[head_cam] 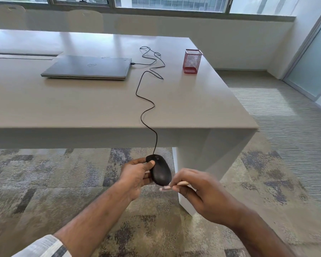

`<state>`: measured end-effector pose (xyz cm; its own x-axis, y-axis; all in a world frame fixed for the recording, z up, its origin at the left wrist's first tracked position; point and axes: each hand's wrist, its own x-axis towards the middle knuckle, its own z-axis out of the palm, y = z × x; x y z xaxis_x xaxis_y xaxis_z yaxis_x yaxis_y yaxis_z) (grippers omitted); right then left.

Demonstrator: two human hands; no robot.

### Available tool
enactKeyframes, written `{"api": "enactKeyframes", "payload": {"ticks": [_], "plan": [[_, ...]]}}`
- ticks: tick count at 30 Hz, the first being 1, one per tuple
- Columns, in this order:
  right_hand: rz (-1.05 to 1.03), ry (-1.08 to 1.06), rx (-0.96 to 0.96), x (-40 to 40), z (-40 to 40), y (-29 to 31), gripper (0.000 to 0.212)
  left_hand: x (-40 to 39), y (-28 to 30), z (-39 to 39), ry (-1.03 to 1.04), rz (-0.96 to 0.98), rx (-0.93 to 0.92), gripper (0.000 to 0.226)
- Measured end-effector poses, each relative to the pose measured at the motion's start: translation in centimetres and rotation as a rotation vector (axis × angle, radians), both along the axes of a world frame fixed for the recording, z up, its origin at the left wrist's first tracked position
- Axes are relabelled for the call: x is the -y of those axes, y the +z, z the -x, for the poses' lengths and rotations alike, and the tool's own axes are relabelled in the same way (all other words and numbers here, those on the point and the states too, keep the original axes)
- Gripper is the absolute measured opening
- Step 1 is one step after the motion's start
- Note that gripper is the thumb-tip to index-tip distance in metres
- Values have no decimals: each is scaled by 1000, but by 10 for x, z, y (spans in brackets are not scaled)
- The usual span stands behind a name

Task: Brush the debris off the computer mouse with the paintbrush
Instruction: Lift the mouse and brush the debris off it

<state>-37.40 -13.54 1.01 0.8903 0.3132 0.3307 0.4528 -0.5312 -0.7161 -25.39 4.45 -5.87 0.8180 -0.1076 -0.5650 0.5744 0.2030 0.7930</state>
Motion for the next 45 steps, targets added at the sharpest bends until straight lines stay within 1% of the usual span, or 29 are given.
{"api": "enactKeyframes", "payload": {"ticks": [5, 7, 10, 14, 19, 27, 30, 33, 36, 38, 42, 45], "plan": [[-29, -46, 73, -1, -6, 5, 10, 1, 2, 0, 22, -23, -9, 26], [2, -34, 87, -4, -8, 4, 13, 2, 3, 1, 21, -17, -18, 25], [68, 5, 75, -7, -7, -1, 16, 3, 3, -1, 24, -16, -30, 24], [78, 43, 44, 0, -4, 2, 14, -1, 1, -4, 43, -14, -65, 26], [124, -6, 21, 10, -3, 4, 12, -7, 1, -5, 39, -3, -121, 24], [-89, -30, 157, 5, -6, 5, 17, -8, 4, -3, -13, 0, -150, 19], [-49, 0, 109, 0, -5, -1, 15, -6, 3, -3, -20, 19, -144, 19], [-31, -2, 37, 6, -3, -1, 13, -9, -1, -3, -11, 25, -129, 21], [0, -12, 4, 13, -2, 3, 12, -13, -4, -2, -6, 36, -127, 23], [-40, -46, 9, 16, -3, 5, 10, -14, -4, -2, -22, 57, -120, 25], [-250, -226, 75, 19, -8, 3, 12, -15, -3, 0, -82, 117, -75, 27], [-405, -347, 21, 16, -13, -3, 14, -14, -3, 3, -127, 157, -39, 23]]}}
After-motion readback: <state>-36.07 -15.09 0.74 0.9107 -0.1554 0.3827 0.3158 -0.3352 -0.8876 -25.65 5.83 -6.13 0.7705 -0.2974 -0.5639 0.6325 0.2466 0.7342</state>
